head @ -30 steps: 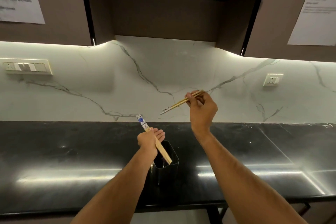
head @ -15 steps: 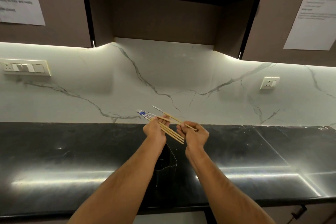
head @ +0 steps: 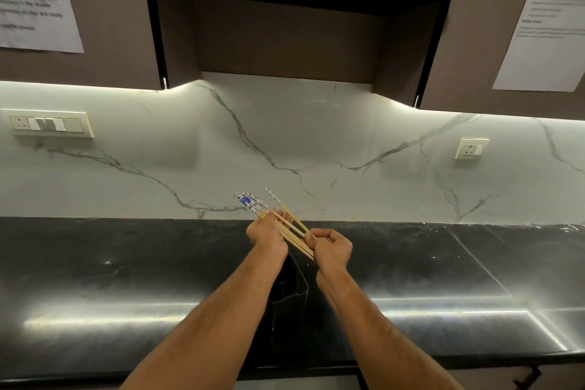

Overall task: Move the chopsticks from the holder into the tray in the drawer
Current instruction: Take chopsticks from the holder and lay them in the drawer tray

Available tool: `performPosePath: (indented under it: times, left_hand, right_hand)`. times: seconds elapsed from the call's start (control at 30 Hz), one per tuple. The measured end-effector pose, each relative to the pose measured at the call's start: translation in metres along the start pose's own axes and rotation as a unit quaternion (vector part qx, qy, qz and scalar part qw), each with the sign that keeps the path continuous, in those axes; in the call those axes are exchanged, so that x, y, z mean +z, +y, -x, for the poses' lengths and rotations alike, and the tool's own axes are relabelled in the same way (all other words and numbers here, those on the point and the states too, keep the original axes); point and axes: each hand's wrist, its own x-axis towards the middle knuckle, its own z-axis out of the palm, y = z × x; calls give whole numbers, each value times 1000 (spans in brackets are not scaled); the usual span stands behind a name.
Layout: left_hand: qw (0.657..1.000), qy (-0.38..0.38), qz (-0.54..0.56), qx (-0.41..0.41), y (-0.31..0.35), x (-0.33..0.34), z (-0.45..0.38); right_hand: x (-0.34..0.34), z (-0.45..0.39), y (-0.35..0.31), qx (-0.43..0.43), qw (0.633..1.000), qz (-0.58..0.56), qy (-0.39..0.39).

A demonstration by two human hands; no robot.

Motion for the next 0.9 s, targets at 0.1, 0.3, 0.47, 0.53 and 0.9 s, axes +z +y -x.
performPosePath:
  times: [0.1,0.3,0.47,0.53,0.9]
  left_hand:
    - [1000,2,-14,15,2,2,0]
    - [999,-33,-8,22,4,0,-2]
    - [996,-71,-27,42,1,-2,-2]
    - [994,-88,-43,49,1,-3,-1]
    - [980,-147,-118,59,3,-7,3]
  right_hand:
    - [1,-1,2,4,1000,2,-15]
    - [3,0,5,26,996,39,-72]
    - [2,2,11,78,988,53,-124]
    - [1,2,13,122,984,21,-128]
    - [-1,-3,23,189,970,-53,-141]
